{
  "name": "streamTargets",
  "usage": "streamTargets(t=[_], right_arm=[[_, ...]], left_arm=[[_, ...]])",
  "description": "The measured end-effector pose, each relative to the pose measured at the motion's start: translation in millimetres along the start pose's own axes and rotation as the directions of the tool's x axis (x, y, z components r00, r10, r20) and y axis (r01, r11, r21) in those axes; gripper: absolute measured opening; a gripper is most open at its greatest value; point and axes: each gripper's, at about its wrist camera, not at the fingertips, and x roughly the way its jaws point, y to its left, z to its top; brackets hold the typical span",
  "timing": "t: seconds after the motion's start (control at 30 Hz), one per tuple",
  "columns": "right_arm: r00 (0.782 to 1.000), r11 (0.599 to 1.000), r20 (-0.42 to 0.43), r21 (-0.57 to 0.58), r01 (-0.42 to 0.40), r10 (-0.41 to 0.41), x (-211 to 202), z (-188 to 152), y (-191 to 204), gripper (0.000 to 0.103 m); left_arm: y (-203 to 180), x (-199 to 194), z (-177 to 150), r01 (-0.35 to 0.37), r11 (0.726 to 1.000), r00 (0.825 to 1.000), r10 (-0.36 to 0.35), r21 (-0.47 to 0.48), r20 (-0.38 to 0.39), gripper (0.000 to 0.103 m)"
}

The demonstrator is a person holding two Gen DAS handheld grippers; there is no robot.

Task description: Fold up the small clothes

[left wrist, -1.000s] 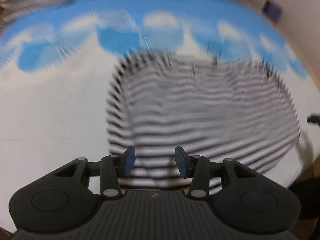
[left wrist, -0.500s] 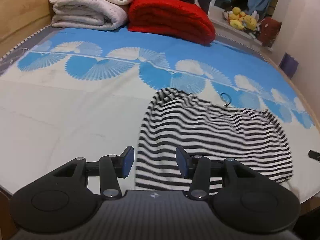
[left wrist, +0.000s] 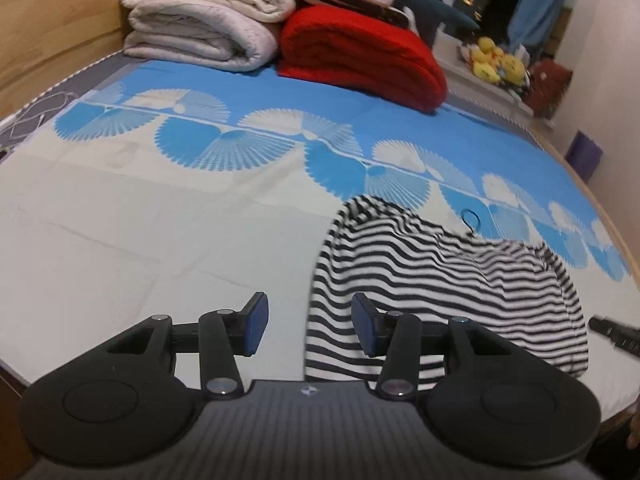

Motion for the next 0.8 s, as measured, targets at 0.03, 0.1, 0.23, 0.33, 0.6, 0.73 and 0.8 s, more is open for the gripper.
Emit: streamTargets(t=[0.03,0.1,0.23,0.33,0.6,0.73,0.8], right_arm=[[1.0,1.0,-0.003,-0.015,-0.001,0.001,2.4,-1.3,8.3,0.043],[1.0,0.999,-0.012,-0.052,-0.01,0.01,8.5,-5.6,27.5,0.039],[0.998,0.989,-0.053,-0.143,-0.047,0.04,23.7,-16.2,68.3,0.03],[0.991,0.963,-0.086,-0.238,-0.123,0.105,34.5,-24.8,109.2,0.015],[0.913,0.781,-0.174,-0.476,-0.405,0.368,44.7,-52.8,235.0,0.012],[0.89,0.665,-0.285,-0.592,-0.456,0.357,62.8,-71.9,285.9,0.035],[0.901,0.613,-0.318,-0.661,-0.434,0.295,75.4,-83.0,299.4,0.046]], left_arm=[[7.7,-0.8,0.9,-0.002,1.0,1.0,0.002,-0.02,0.003,0.051],[21.1,-2.6,3.4,-0.007,0.999,1.0,0.007,-0.054,0.008,0.051],[52.8,-3.1,4.9,-0.031,0.991,1.0,0.031,-0.132,-0.002,0.051],[74.4,-8.4,6.1,-0.036,0.982,0.999,0.039,-0.183,0.011,0.051],[116.8,-19.9,4.6,-0.044,0.963,0.998,0.051,-0.267,0.021,0.051],[134.1,-21.2,4.4,-0.047,0.956,0.998,0.054,-0.289,0.016,0.051],[140.9,-20.8,4.1,-0.051,0.954,0.998,0.057,-0.294,0.013,0.051]])
